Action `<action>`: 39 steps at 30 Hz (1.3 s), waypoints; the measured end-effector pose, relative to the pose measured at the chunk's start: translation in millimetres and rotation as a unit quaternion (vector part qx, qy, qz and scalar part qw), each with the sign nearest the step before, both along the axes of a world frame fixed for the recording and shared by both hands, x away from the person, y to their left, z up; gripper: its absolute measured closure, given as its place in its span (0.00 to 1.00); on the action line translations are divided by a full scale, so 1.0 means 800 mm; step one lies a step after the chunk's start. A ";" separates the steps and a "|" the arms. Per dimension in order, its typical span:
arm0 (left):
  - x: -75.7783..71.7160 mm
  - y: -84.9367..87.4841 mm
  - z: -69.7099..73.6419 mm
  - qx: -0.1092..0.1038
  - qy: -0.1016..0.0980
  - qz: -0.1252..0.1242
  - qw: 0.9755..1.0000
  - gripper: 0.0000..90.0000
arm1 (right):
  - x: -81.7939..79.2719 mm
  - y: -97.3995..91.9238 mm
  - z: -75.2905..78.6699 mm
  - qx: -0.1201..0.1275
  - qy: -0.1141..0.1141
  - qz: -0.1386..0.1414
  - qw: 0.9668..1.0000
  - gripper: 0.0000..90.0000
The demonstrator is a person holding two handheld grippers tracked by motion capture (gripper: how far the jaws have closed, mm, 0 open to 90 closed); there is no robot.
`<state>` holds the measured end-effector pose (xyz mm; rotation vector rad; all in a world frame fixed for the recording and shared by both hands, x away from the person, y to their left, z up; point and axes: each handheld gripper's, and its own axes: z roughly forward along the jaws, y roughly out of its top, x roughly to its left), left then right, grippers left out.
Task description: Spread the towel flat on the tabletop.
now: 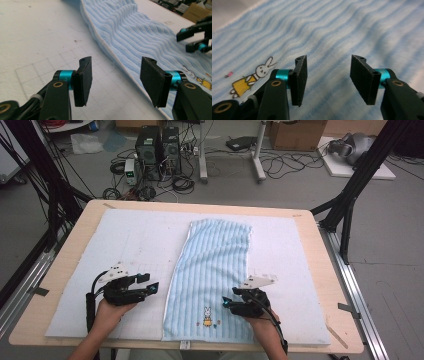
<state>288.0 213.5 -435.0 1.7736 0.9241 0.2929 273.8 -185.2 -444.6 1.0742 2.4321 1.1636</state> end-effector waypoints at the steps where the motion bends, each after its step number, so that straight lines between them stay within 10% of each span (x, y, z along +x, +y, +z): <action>1: 0.001 0.001 0.000 0.000 0.000 0.001 1.000 0.48 | 0.001 0.005 -0.004 -0.010 0.003 0.007 1.000 0.61; 6: 0.001 0.004 -0.003 -0.001 0.002 0.004 1.000 0.47 | -0.002 0.002 -0.003 -0.014 0.001 0.031 0.999 0.93; 24: 0.003 0.007 -0.006 -0.002 0.009 0.008 1.000 0.47 | -0.038 -0.019 0.004 0.004 0.070 0.145 0.987 0.90; 32: 0.023 -0.003 -0.004 -0.003 0.018 0.004 1.000 0.47 | -0.026 -0.042 0.013 0.078 0.025 0.065 0.995 0.63; 39: 0.069 -0.028 -0.003 -0.014 0.030 0.026 0.999 0.49 | -0.013 -0.067 0.017 0.082 0.002 -0.011 0.997 0.54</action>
